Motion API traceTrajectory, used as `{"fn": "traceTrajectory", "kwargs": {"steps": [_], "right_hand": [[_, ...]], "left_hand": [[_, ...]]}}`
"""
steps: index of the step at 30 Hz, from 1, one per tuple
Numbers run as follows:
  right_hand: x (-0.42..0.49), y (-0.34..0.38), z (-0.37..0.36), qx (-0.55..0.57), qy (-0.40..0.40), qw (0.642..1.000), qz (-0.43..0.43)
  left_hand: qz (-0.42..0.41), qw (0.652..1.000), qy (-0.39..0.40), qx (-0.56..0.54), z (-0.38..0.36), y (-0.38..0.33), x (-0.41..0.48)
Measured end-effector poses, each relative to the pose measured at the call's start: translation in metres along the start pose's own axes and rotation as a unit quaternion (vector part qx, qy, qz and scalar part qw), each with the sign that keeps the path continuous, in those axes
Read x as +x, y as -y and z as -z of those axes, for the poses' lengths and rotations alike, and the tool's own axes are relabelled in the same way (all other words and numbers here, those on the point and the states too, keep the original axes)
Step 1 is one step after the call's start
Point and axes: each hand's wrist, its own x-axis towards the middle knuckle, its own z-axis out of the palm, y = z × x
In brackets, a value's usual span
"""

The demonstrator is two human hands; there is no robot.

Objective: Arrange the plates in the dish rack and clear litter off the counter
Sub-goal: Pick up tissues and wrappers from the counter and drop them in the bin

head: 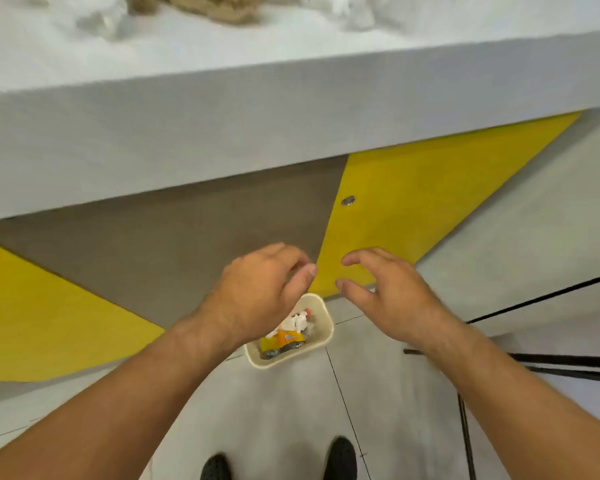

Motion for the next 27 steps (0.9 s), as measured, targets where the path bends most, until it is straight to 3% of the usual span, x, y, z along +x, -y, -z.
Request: {"fn": "traceTrajectory", "kwargs": {"steps": [6,11,19,27], "right_hand": [[-0.011,0.072,0.149,0.003,-0.095,0.994,0.046],[-0.019,0.098,0.222,-0.002,-0.133,0.989,0.067],[-0.005,0.112,0.283,0.008,-0.141,0.988,0.069],[0.017,0.117,0.290,-0.025,-0.145,0.989,0.023]], "left_hand": [[-0.056,0.996,-0.067,0.004,0.120,-0.103,0.024],[-0.064,0.993,-0.099,-0.002,0.179,-0.157,0.040],[-0.064,0.987,-0.146,-0.008,0.211,-0.175,0.047],[-0.094,0.984,-0.150,0.000,0.234,-0.158,0.084]]}}
